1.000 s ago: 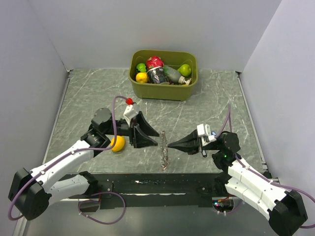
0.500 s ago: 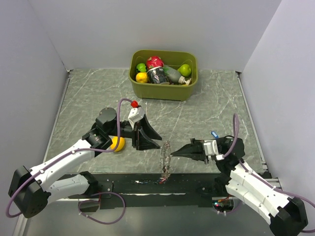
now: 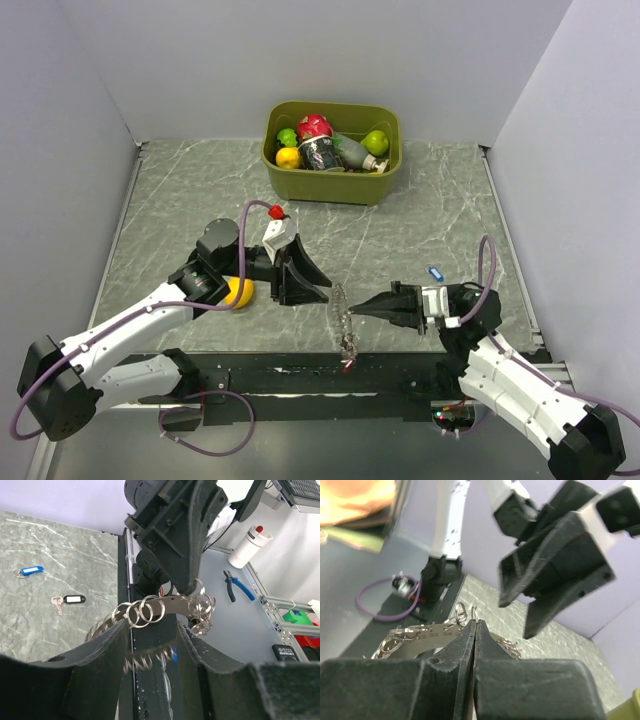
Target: Put the keys on the keyring
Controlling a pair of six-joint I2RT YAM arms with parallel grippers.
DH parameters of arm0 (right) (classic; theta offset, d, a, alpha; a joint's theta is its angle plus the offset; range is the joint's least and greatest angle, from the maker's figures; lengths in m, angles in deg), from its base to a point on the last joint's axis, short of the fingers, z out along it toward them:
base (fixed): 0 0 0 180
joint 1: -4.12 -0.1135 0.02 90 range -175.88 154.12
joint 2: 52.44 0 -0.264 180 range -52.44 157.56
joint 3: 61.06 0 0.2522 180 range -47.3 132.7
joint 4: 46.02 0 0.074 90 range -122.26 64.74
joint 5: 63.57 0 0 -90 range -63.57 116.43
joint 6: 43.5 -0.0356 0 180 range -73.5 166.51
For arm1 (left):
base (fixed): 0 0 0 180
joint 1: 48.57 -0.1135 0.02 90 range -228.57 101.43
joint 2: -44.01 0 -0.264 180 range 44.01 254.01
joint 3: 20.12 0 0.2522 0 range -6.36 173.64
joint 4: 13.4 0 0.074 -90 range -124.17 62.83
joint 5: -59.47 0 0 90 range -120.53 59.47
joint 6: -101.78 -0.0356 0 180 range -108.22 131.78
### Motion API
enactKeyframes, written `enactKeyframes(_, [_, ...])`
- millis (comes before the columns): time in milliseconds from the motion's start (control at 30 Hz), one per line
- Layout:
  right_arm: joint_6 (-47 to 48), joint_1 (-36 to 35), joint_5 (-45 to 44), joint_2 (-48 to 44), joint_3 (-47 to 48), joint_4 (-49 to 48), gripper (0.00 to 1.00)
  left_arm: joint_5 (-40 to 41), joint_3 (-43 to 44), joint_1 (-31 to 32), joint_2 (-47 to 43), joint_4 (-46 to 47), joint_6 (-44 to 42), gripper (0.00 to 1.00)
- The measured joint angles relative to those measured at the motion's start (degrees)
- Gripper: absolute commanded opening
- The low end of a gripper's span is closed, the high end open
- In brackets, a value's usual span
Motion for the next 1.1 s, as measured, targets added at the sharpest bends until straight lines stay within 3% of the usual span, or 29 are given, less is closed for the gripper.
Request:
enactKeyframes(200, [-9.64,0.00,-9.70,1.36,-0.28,-2.73,0.00,1.53,0.20,1.05,0.07,0.57,0.09,0.45])
enactKeyframes(433, [-16.94,0.04,-17.31,2.64,2.56,2.14,0.00,2.62,0.22,2.08,0.07,2.08,0.33,0.47])
enactKeyframes(833, [-18.75,0.04,-24.28,1.97,2.64,7.41,0.00,3.93,2.58,8.41,1.53,1.57,-1.20,0.46])
enactKeyframes(1000, [-18.75,0.17,-26.58,0.81,2.64,8.98,0.00,4.52,3.21,9.66,1.53,-1.64,-3.13,0.40])
enactKeyframes(1100, [-18.73,0.26,-27.32,0.42,2.64,9.77,0.00,7.26,3.43,9.84,1.29,-4.28,-4.74,0.43])
